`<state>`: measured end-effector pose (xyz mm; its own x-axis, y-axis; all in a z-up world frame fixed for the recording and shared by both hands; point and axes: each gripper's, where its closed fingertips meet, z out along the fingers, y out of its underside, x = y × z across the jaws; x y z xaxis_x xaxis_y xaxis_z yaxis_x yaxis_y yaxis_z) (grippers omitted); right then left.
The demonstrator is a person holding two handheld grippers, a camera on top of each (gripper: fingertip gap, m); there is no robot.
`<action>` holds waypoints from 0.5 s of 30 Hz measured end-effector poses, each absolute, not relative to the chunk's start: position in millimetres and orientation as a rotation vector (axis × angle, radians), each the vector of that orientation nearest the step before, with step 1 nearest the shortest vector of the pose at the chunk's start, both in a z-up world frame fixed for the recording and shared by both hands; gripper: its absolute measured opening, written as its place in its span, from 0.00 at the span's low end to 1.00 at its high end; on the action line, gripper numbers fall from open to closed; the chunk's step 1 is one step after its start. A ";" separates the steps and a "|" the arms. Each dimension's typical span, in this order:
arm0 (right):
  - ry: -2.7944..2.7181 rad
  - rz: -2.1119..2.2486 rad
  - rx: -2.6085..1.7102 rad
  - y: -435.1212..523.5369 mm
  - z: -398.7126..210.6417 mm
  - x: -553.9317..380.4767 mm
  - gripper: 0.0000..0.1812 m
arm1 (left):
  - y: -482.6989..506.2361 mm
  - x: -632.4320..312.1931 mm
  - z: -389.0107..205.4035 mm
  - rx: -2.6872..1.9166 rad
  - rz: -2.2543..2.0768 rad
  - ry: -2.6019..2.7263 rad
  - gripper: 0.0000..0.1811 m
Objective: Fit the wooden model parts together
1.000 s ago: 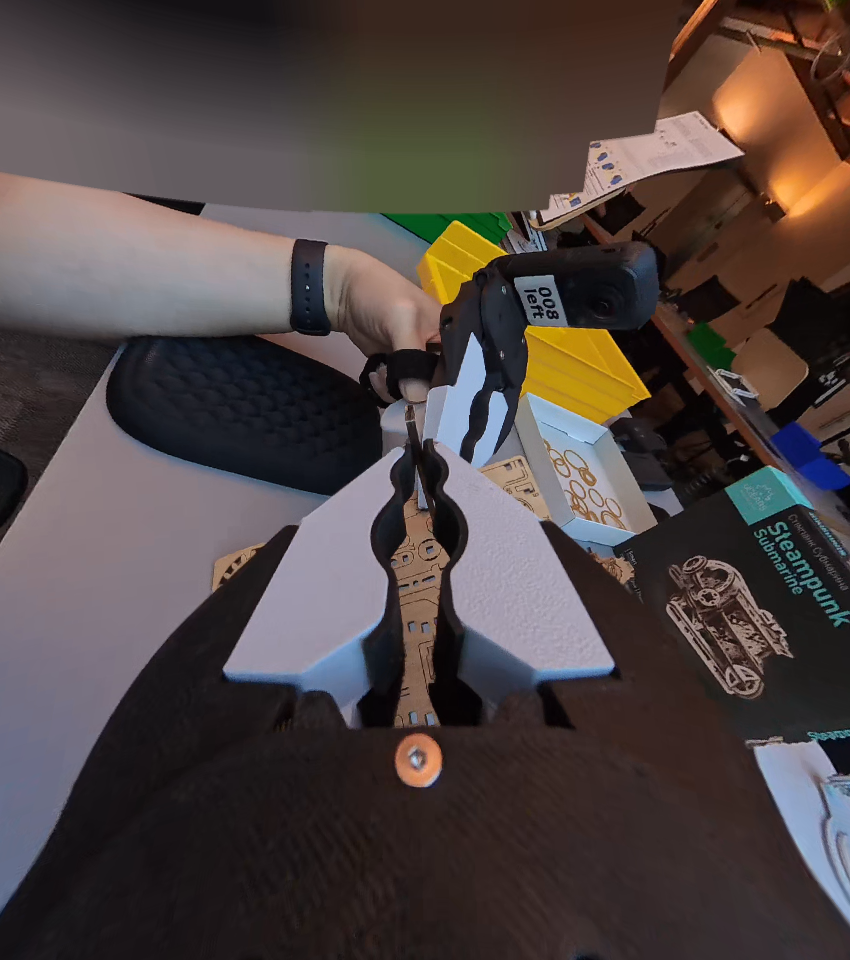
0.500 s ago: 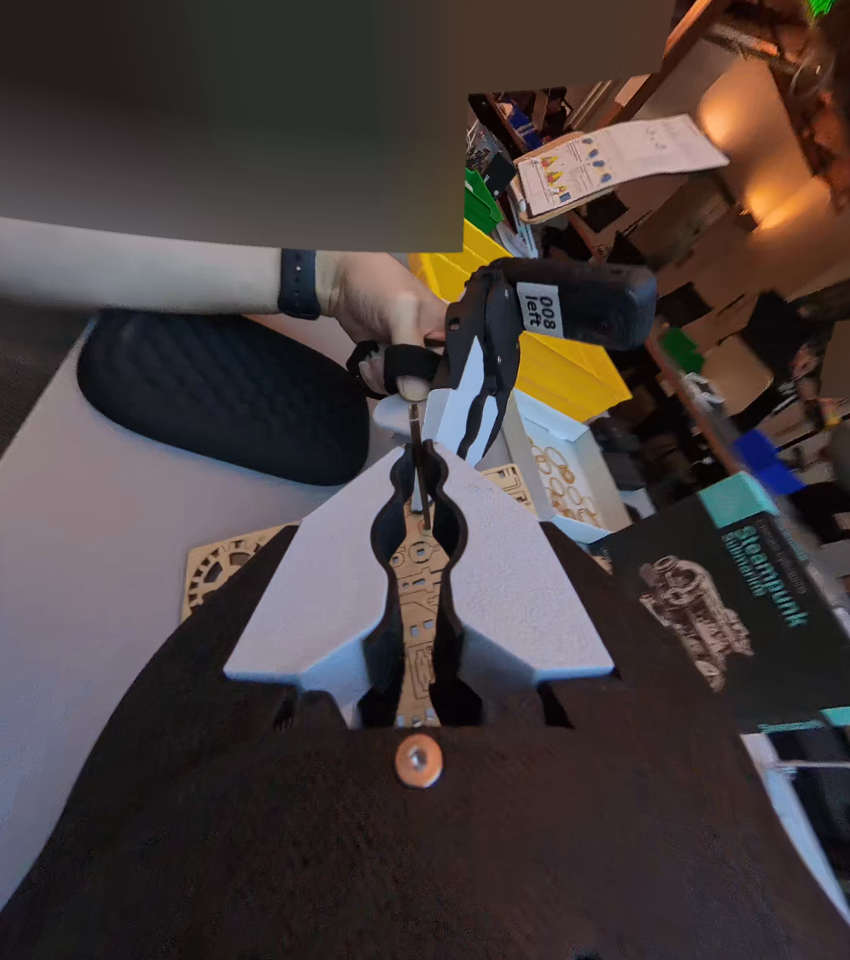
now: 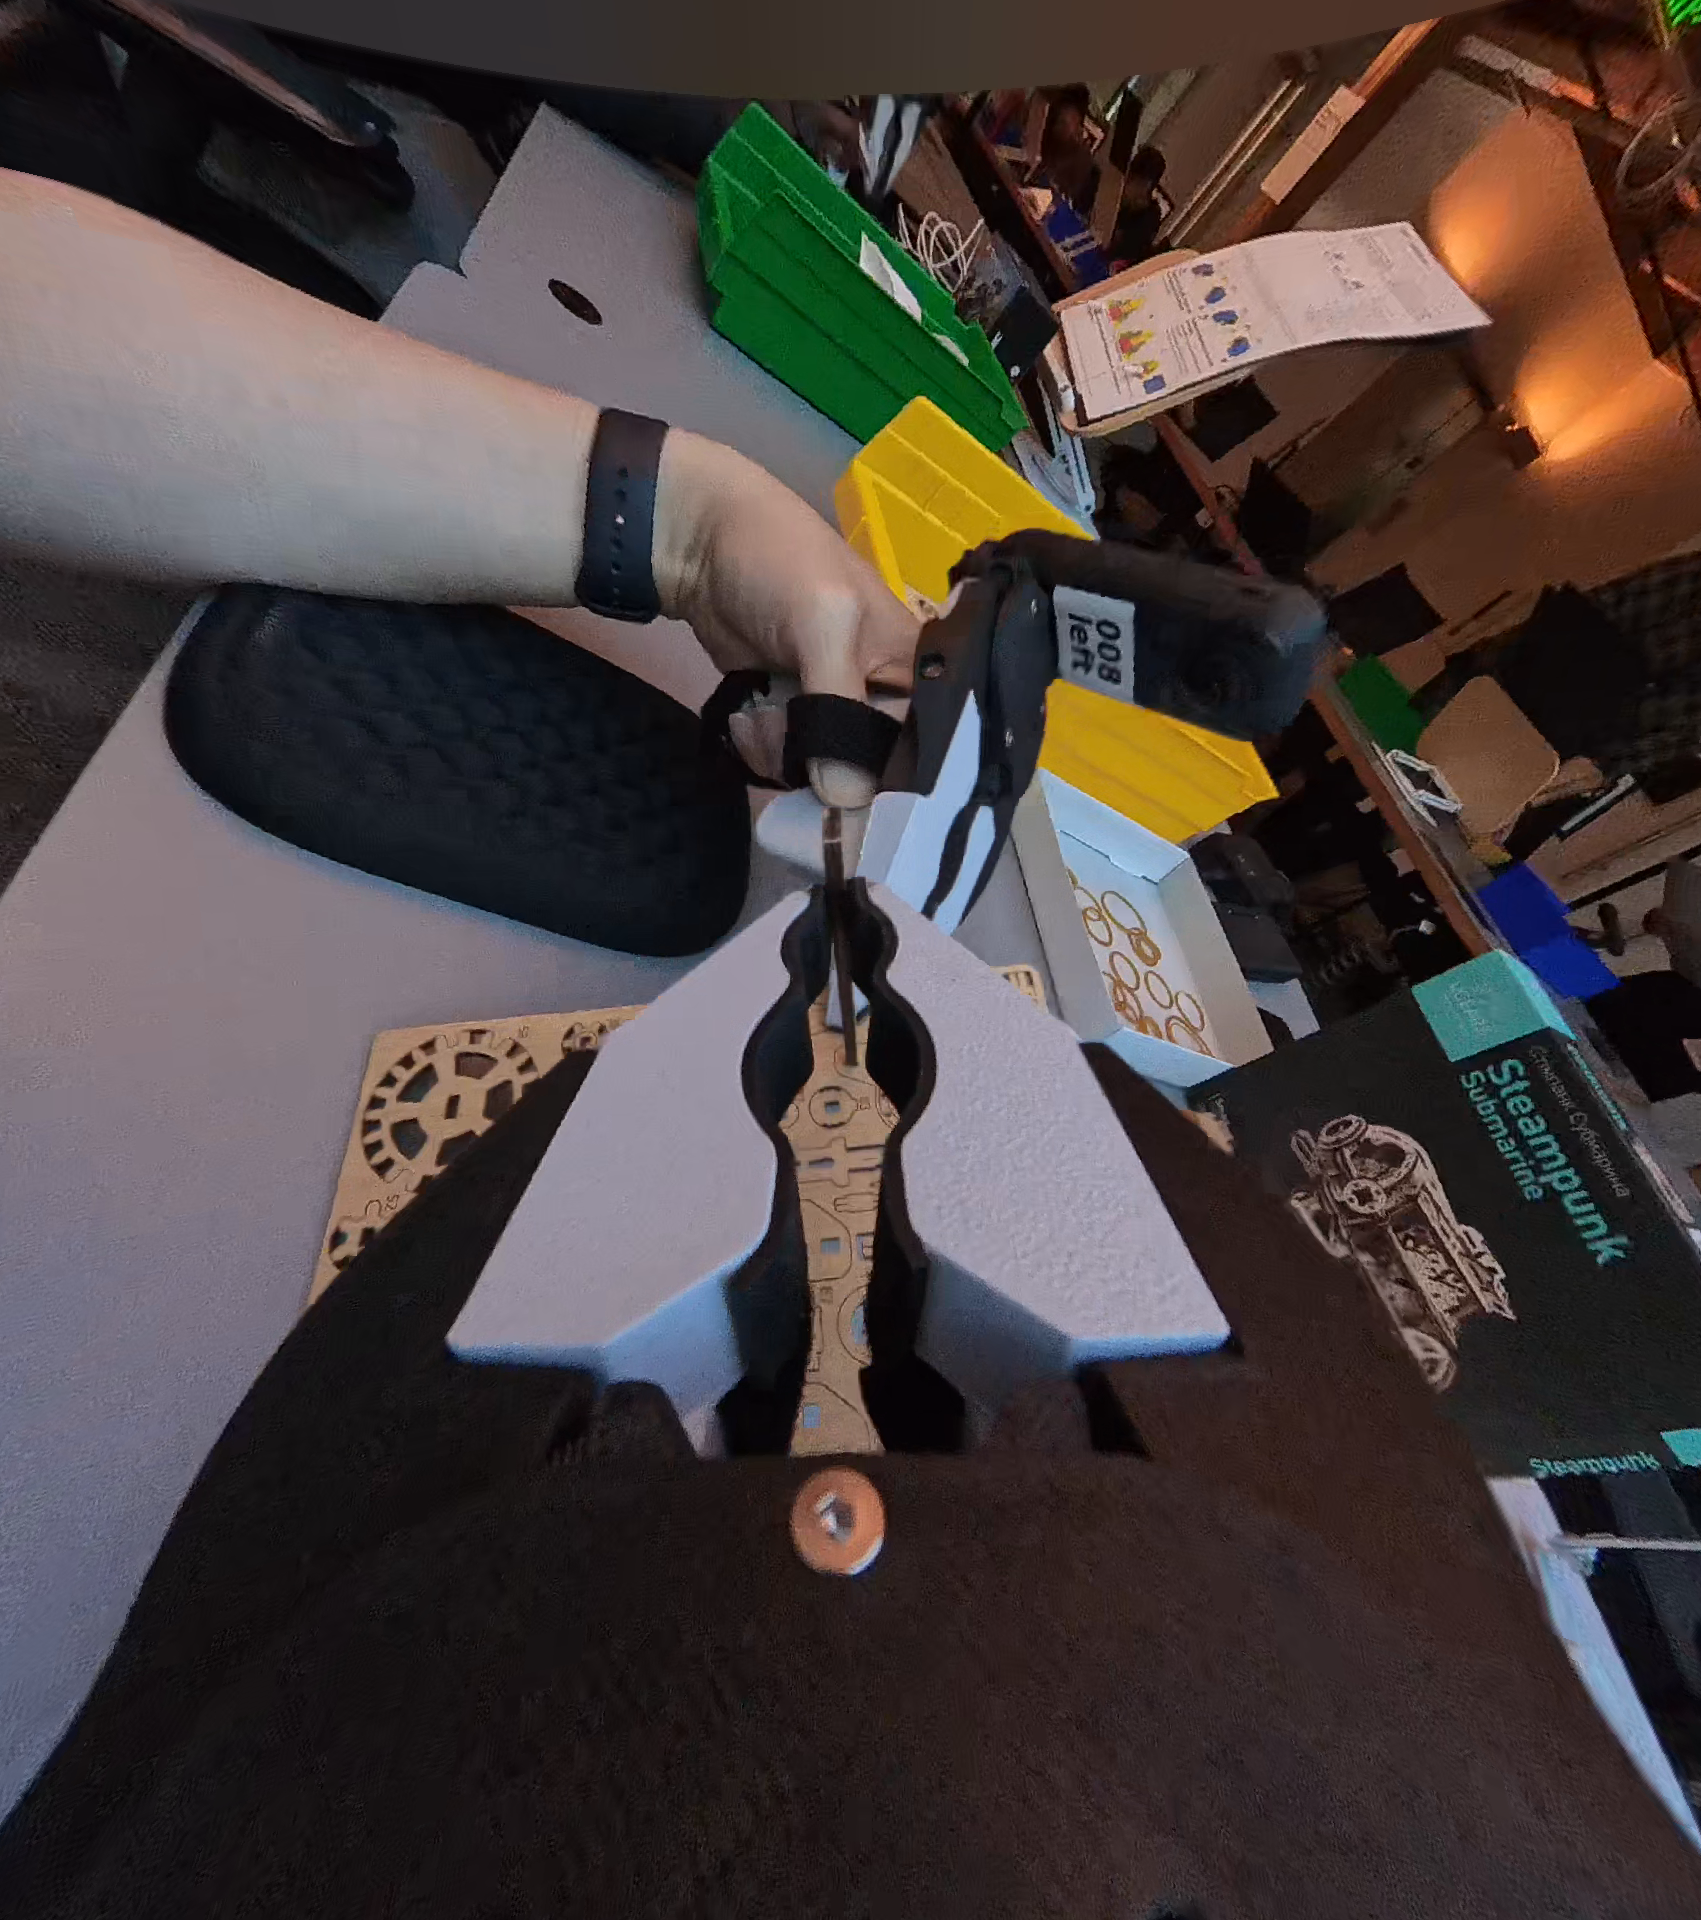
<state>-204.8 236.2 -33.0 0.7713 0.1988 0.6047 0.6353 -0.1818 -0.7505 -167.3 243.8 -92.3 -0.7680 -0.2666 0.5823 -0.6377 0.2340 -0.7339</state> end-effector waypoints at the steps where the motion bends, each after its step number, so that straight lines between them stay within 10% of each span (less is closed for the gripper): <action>1: -0.654 -0.434 -1.712 234.6 -27.1 -208.0 0.00 | 243.2 -166.8 -90.0 0.845 1.553 -2.127 0.01; 15: -0.677 -0.466 -1.743 237.0 -41.8 -202.8 0.01 | 239.8 -169.4 -87.8 0.835 1.552 -2.115 0.01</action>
